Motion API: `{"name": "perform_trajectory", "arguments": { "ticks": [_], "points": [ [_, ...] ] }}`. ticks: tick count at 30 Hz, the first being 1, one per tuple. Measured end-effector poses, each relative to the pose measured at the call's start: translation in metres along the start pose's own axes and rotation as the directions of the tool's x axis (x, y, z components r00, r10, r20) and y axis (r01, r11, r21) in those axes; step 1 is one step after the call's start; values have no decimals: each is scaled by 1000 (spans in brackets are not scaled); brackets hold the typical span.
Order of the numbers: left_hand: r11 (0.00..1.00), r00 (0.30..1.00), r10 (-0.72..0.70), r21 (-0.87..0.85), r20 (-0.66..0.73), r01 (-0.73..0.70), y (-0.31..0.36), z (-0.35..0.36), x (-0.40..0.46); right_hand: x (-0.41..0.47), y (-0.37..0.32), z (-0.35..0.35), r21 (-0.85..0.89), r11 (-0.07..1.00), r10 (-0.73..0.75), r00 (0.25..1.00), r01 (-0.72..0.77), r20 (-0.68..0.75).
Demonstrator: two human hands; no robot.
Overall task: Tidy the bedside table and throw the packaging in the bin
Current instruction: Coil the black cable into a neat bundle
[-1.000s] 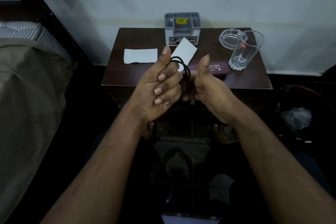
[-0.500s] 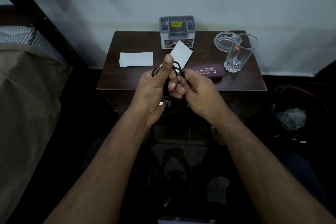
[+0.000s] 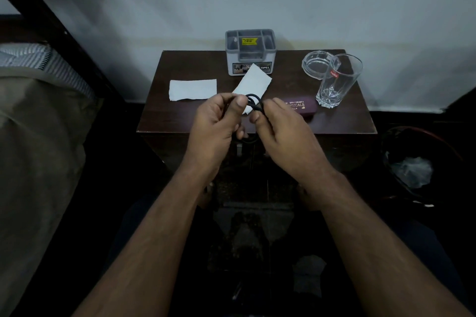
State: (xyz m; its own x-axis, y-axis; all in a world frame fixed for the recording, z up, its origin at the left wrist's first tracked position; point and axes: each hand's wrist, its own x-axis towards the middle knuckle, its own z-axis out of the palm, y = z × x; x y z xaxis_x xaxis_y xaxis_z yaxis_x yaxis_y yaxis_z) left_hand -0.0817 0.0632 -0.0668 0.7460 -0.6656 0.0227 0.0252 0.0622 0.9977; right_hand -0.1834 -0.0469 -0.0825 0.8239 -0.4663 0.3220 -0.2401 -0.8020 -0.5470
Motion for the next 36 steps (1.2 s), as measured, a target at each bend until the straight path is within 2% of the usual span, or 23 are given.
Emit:
{"name": "perform_trajectory", "arguments": {
  "ticks": [4,7,8,10,11,12,14,19,21,23,25,27,29,32,36],
  "points": [
    [983,995,86,169,-48,-76,-3,0,1,-1,2,1,95,995,-13,998,7,63],
    [996,998,49,81,-50,-45,-4,1,1,-1,0,-1,312,948,36,994,-65,99],
    [999,999,29,23,-36,-28,-3,1,1,-1,-2,-3,426,896,82,989,-127,123],
    [995,1000,1,-102,1,-1,-1,2,1,-2,-7,-8,670,692,171,962,-270,212],
    [987,1000,-8,-162,19,11,0,3,1,-2,-7,-10,735,594,192,945,-326,264],
    [975,999,-19,-222,32,25,-1,3,1,0,-7,-12,753,556,180,935,-352,304],
    [947,998,-38,-316,55,54,-3,2,4,1,-5,-15,734,590,126,936,-337,328],
    [906,983,-88,-397,162,146,2,-2,4,2,3,-20,772,557,162,952,-305,259],
    [897,976,-86,-411,198,162,4,0,2,5,8,-19,713,655,193,968,-250,163],
    [927,985,-42,-361,170,102,1,5,0,7,12,-17,591,780,181,978,-207,103],
    [971,997,-15,-236,81,34,-1,9,0,5,11,-12,519,833,156,981,-191,111],
    [988,1000,8,-152,-1,-8,-2,11,-1,2,5,-1,500,841,163,978,-205,127],
    [991,999,23,-133,-49,-29,-3,12,-1,-1,-3,8,552,798,205,970,-243,130],
    [996,992,58,-63,-111,-66,-3,14,-2,-3,-9,5,692,658,271,950,-299,153],
    [985,981,149,109,-126,-136,-10,12,-1,-2,-15,-1,788,417,311,886,-453,345]
  ]
}}
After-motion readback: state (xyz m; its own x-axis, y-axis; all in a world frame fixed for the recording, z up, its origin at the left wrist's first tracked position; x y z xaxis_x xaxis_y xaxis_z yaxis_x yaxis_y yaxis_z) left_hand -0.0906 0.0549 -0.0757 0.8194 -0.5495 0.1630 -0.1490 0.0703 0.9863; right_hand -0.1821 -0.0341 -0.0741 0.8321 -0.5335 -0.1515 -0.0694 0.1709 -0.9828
